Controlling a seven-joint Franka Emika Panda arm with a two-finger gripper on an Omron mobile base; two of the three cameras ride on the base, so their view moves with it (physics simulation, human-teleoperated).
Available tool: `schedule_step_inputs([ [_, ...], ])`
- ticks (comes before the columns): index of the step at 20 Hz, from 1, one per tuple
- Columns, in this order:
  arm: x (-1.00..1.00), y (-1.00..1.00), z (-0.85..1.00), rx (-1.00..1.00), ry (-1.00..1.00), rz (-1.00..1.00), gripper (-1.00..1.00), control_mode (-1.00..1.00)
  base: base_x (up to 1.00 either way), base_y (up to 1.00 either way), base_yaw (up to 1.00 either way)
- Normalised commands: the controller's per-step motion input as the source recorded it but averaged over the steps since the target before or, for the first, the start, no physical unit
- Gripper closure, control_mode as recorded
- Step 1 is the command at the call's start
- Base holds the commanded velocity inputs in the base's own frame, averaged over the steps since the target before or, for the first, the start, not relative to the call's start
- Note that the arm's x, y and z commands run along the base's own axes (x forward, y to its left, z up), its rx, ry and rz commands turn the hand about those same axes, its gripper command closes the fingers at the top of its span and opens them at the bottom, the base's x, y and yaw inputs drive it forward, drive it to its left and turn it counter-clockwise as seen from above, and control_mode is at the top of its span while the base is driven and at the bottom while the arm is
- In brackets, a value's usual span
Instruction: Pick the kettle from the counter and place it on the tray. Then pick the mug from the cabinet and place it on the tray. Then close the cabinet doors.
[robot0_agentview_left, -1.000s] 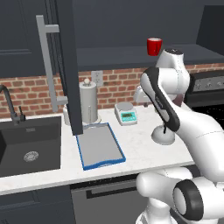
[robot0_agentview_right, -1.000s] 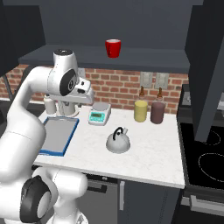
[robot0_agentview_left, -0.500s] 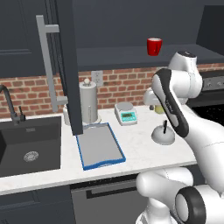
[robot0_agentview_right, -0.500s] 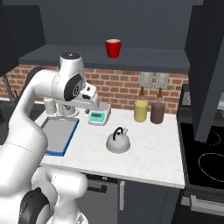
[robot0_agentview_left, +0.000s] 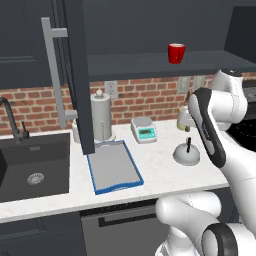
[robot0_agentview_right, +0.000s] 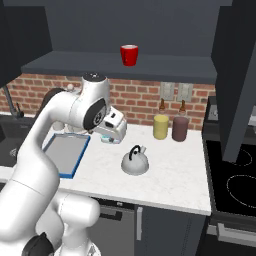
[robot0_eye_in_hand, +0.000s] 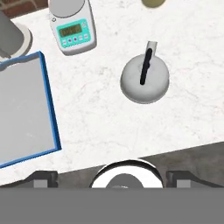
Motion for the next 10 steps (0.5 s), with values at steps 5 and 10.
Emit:
schedule_step_inputs([
  [5,0.0,-0.18,-0.26,0.0,0.02,-0.15,-1.0,-1.0,0.0,0.0,0.0],
  [10,0.04,-0.22,-0.25,0.0,0.03,-0.09,-1.0,-1.0,0.0,0.0,0.0],
])
